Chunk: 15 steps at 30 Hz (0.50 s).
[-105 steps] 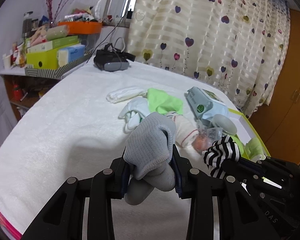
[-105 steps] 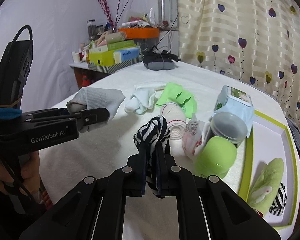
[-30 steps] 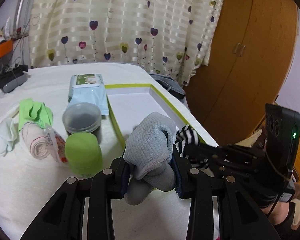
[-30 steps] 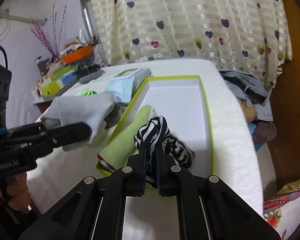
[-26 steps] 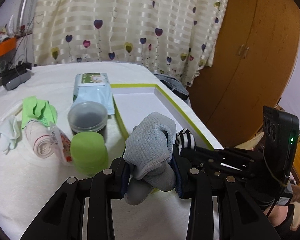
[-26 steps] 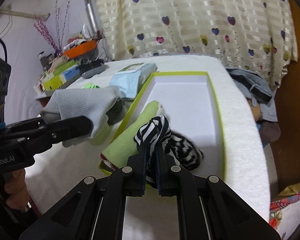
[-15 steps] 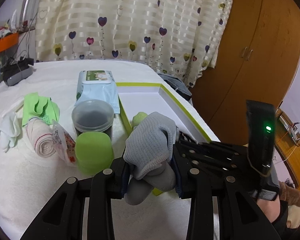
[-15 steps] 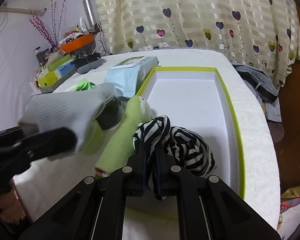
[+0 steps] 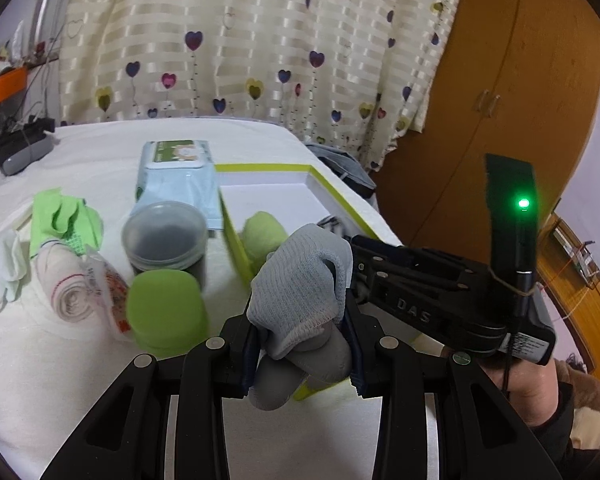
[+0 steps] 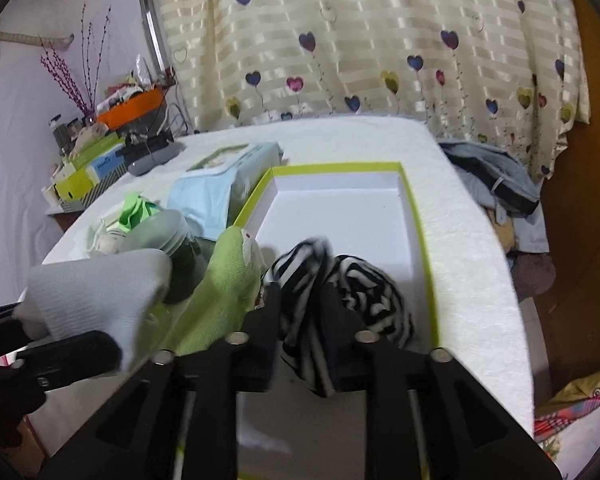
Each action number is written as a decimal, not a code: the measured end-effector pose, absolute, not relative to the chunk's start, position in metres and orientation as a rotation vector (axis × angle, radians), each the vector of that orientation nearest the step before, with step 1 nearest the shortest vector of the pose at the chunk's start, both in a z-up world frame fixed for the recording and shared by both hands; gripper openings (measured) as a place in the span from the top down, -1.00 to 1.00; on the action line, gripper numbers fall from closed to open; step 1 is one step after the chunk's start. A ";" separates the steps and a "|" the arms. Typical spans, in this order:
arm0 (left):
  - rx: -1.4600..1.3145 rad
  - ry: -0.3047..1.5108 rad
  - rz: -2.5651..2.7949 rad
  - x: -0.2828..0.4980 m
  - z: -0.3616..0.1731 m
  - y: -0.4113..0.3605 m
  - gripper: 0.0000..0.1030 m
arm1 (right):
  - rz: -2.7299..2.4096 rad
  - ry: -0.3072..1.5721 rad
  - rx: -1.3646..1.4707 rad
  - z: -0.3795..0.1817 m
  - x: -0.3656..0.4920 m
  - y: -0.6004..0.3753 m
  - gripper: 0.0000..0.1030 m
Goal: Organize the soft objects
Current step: 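Open the right tool to drop the striped cloth into the box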
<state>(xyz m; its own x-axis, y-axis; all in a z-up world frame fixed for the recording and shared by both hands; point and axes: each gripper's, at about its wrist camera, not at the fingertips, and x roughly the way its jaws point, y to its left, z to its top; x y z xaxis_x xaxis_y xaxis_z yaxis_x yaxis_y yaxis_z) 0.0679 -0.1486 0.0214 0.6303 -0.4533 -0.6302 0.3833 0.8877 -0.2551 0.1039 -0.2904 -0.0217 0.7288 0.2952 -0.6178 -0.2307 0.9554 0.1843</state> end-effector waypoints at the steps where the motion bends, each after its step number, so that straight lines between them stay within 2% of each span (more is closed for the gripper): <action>1: -0.094 0.746 -0.490 0.066 0.022 -0.152 0.33 | 0.289 0.687 0.098 -0.019 0.101 -0.292 0.10; 2: -0.092 0.746 -0.497 0.065 0.022 -0.156 0.33 | 0.286 0.675 0.100 -0.017 0.096 -0.296 0.04; 7: -0.082 0.747 -0.539 0.060 0.024 -0.171 0.33 | 0.249 0.636 0.132 -0.009 0.079 -0.317 0.04; 15: -0.065 0.869 -0.561 0.066 -0.001 -0.196 0.33 | 0.188 0.613 0.181 -0.008 0.066 -0.350 0.04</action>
